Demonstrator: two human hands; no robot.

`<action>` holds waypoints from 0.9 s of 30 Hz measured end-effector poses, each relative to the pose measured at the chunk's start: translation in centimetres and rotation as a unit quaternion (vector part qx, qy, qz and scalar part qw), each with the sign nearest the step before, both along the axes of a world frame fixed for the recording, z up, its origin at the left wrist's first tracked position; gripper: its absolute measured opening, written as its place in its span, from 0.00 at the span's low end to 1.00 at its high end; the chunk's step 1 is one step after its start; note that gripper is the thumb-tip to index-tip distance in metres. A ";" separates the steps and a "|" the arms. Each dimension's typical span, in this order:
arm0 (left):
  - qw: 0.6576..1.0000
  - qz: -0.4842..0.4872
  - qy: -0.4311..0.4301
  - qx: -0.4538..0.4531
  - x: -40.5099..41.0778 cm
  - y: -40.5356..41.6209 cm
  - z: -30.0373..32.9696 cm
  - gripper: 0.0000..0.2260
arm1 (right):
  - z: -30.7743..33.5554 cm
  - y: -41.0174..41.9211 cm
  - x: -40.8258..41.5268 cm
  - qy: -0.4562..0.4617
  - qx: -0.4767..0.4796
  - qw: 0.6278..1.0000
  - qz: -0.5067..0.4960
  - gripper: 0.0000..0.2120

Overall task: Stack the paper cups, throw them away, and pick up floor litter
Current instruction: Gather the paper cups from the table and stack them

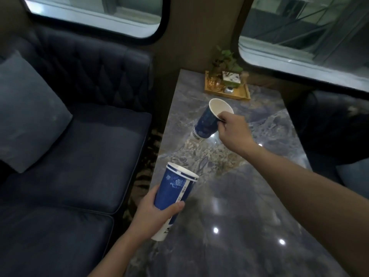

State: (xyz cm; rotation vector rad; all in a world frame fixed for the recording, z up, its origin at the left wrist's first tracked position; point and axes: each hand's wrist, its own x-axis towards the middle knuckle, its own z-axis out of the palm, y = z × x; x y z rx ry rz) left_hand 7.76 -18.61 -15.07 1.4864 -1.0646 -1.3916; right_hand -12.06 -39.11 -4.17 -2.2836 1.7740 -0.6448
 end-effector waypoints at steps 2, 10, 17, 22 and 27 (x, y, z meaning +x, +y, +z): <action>1.000 0.001 0.003 -0.003 -0.3 1.0 0.6 0.25 | 0.9 1.8 -0.3 -0.010 -0.003 1.000 0.006 0.06; 0.999 -0.011 -0.007 -0.029 -0.5 8.2 4.0 0.24 | 6.7 11.8 -1.5 -0.044 -0.037 0.998 0.015 0.03; 0.999 -0.011 -0.009 -0.036 -0.3 13.4 4.9 0.24 | 9.0 19.5 -2.0 -0.078 -0.053 0.995 0.019 0.08; 0.999 -0.012 -0.004 -0.041 -0.3 16.0 5.5 0.25 | 9.0 23.1 -3.0 -0.096 -0.079 0.992 -0.014 0.19; 0.999 -0.020 0.001 -0.049 0.0 17.7 5.8 0.28 | 8.9 26.0 -3.3 -0.123 -0.089 0.988 -0.039 0.24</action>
